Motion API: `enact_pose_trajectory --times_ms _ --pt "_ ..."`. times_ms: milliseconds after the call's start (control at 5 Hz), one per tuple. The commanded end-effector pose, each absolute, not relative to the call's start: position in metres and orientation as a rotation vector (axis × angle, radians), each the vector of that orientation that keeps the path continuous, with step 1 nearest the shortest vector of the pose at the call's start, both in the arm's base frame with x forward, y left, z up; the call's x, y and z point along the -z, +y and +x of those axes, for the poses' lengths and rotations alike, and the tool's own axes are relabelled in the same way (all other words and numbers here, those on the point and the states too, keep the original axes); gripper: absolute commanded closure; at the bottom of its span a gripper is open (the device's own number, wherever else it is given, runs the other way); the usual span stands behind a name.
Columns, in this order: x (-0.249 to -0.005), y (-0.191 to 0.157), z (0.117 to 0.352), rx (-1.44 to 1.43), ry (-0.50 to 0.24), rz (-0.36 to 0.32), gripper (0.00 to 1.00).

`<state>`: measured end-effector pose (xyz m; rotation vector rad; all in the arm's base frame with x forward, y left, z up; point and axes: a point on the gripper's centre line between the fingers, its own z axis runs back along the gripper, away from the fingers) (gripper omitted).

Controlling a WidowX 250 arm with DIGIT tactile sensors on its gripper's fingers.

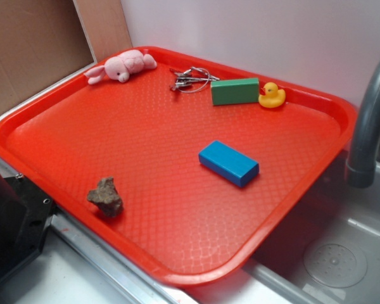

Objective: Grab the blue block.

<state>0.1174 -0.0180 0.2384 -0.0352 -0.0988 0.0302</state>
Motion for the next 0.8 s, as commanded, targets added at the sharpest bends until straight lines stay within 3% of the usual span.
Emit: enact_pose_trajectory --times_ms 0,200,400,600 --pt "-0.238 -0.018 0.117 -0.03 -0.099 -0.035 0.0" --pt "-0.196 -0.058 0.154 0.142 -0.019 0.047 0.0" --pt "-0.175 -0.085 0.178 0.376 -0.062 0.047 0.0" --pt "-0.147 -0.111 0.203 0.624 -0.153 0.053 0.0"
